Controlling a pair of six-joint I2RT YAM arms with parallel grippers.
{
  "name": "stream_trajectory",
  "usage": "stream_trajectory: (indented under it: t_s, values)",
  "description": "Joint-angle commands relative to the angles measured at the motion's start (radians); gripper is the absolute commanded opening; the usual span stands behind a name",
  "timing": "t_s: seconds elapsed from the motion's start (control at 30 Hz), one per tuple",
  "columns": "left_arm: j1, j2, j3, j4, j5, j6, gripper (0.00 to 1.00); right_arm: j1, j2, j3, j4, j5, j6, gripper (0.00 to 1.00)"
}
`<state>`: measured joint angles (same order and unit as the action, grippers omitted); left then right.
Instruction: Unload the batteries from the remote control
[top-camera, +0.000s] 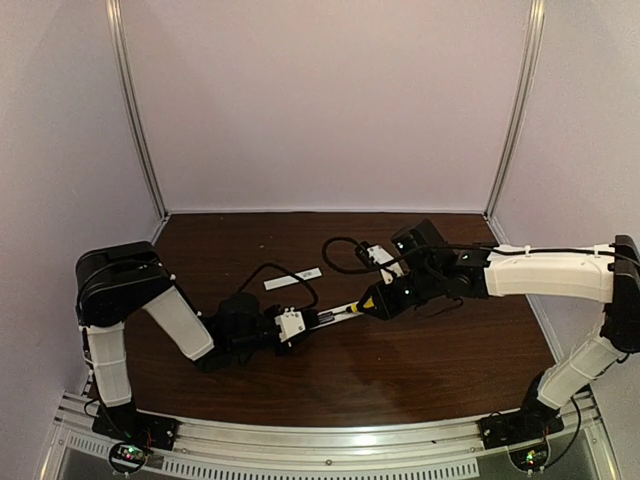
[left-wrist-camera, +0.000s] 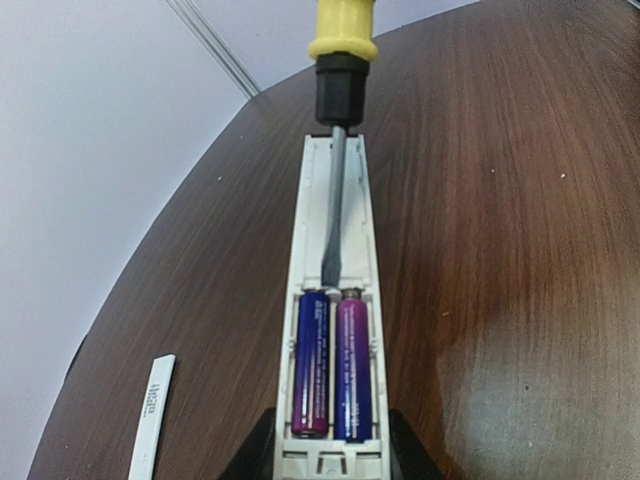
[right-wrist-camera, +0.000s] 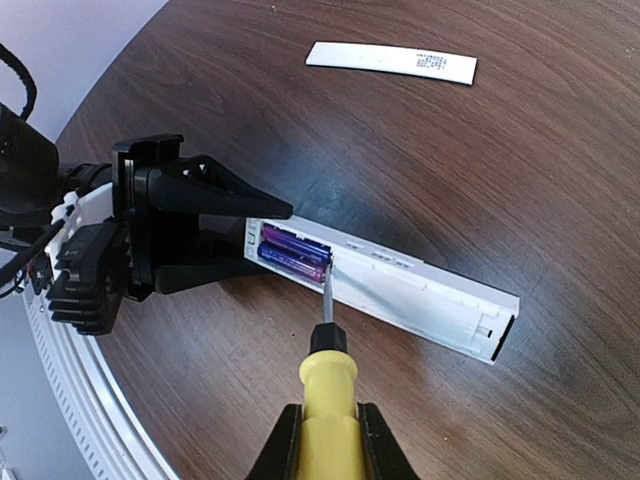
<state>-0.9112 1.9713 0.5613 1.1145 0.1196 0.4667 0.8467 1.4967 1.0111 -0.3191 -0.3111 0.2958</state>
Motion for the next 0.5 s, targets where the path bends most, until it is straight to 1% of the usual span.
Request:
stream_trajectory:
  t_s: [0.0,0.47]
  values:
    - [-0.012,0.011,0.026,0.019,-0.013,0.013,0.0,0.008,0.015,0.038,0.008,0.029,0.008,0.0]
    - [-0.017,0.015,0.04,-0.004,-0.03,0.007,0.0,0.014,0.038,0.042,0.014,0.053,0.017,0.0]
